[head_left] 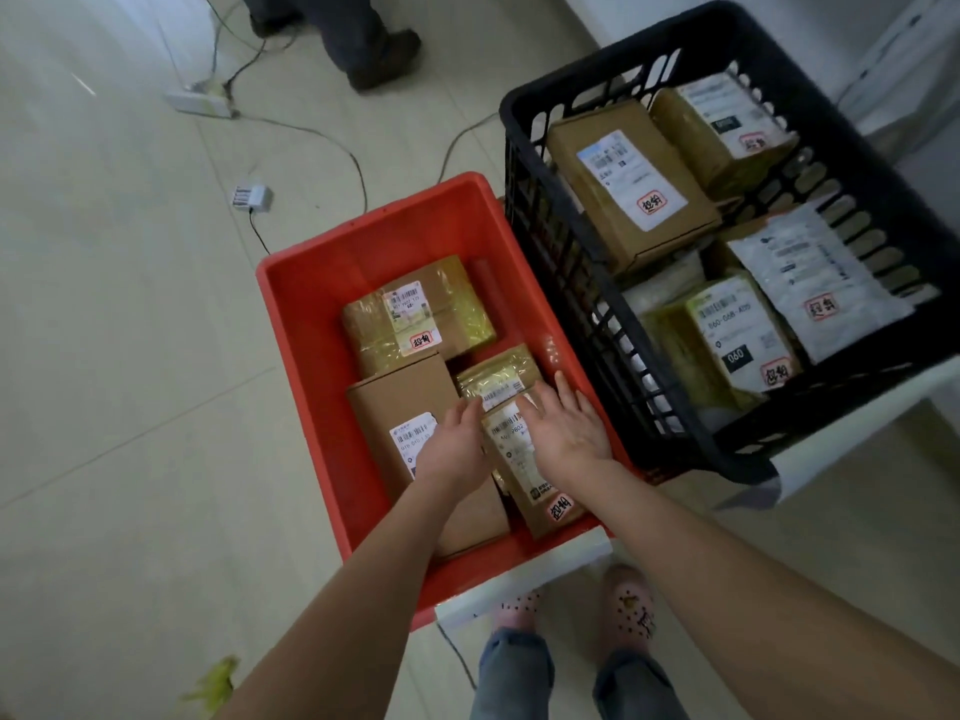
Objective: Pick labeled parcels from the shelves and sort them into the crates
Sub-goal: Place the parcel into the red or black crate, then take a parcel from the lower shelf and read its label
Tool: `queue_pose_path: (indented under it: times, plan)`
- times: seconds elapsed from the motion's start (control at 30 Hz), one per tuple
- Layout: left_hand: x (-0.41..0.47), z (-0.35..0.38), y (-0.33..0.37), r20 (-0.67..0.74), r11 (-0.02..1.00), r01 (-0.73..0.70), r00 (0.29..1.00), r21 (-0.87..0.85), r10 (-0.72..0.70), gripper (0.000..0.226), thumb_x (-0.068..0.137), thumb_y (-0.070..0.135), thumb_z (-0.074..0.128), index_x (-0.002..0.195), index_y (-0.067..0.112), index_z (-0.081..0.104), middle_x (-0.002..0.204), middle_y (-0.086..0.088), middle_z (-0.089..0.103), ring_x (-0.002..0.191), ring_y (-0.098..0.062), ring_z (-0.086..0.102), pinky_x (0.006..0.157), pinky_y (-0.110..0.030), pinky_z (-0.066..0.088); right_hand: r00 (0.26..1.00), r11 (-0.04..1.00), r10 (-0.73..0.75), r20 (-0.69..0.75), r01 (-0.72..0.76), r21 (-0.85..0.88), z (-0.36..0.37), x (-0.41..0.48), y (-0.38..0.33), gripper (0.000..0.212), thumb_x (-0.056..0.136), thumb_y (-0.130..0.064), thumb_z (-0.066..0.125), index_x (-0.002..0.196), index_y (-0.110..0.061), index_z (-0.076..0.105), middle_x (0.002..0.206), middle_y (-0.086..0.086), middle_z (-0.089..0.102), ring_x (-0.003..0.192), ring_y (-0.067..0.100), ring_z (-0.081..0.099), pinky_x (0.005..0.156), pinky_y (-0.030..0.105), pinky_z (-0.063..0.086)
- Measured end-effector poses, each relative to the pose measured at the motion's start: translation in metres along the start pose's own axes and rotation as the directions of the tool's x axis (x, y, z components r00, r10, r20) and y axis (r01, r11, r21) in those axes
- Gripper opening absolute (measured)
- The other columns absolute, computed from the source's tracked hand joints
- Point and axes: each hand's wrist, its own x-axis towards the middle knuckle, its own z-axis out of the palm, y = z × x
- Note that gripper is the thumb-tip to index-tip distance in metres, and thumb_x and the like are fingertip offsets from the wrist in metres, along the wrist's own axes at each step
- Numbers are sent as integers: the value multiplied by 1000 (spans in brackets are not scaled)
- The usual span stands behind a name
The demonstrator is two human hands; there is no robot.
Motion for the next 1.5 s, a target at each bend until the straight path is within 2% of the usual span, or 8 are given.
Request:
queue_pose_path:
  times: [0.17, 0.33, 0.5, 0.63, 0.93, 1.1, 1.3, 1.5]
  plan:
    - [-29, -37, 26, -27, 948, -82, 995, 307, 94, 91, 86, 32, 66, 153, 21, 5, 160, -5, 10, 141, -29, 28, 104, -41, 43, 995, 994, 53, -88, -44, 105, -24, -40, 2, 76, 94, -18, 52, 153, -24, 6, 160, 6, -3, 147, 29, -12, 120, 42, 4]
    - [-61, -64, 75, -91, 870, -207, 957, 447, 274, 88, 88, 34, 64, 153, 22, 5, 159, -6, 12, 143, -28, 24, 107, -40, 40, 967, 971, 133, -216, -84, 223, -48, -98, 19, 67, 95, -26, 53, 150, -24, 16, 158, 4, 11, 148, 25, -1, 117, 40, 15]
    - [-98, -58, 151, -45, 737, -404, 862, 542, 505, 82, 88, 30, 60, 152, 23, 9, 157, -6, 18, 142, -25, 24, 107, -38, 39, 887, 926, 317, -335, -213, 311, -55, -169, 67, 59, 93, -30, 53, 145, -23, 28, 149, 4, 26, 141, 23, 17, 110, 39, 29]
    - [-124, -36, 223, 66, 591, -522, 781, 615, 621, 81, 86, 31, 60, 151, 20, 14, 152, -7, 24, 139, -25, 29, 105, -36, 37, 824, 852, 470, -315, -331, 405, -41, -238, 119, 58, 90, -30, 55, 143, -21, 33, 145, 6, 31, 137, 25, 23, 107, 38, 29]
    - [-220, 77, 390, 273, 346, -672, 637, 655, 720, 81, 87, 33, 59, 151, 19, 11, 151, -8, 23, 138, -28, 28, 104, -40, 37, 621, 581, 766, -164, -560, 591, 48, -416, 238, 57, 95, -29, 52, 146, -20, 29, 152, 11, 21, 141, 29, 19, 112, 37, 22]
    - [-307, 167, 482, 359, 180, -701, 547, 690, 756, 84, 89, 36, 58, 152, 18, 6, 154, -9, 19, 138, -27, 30, 104, -39, 37, 496, 441, 857, -139, -569, 694, 116, -534, 297, 58, 94, -35, 51, 146, -20, 30, 149, 11, 25, 139, 29, 22, 112, 36, 23]
    - [-403, 277, 585, 436, 61, -775, 416, 629, 798, 84, 89, 34, 60, 153, 21, 7, 156, -7, 16, 142, -27, 23, 106, -40, 35, 322, 285, 941, -100, -599, 748, 198, -663, 374, 59, 92, -26, 52, 146, -20, 29, 154, 8, 18, 145, 28, 9, 113, 42, 23]
    - [-455, 364, 650, 535, -86, -787, 329, 611, 778, 84, 88, 35, 60, 152, 20, 7, 153, -8, 21, 136, -28, 32, 99, -39, 40, 224, 150, 975, -10, -617, 773, 260, -734, 427, 58, 92, -30, 52, 145, -23, 30, 153, 5, 22, 144, 26, 13, 112, 42, 27]
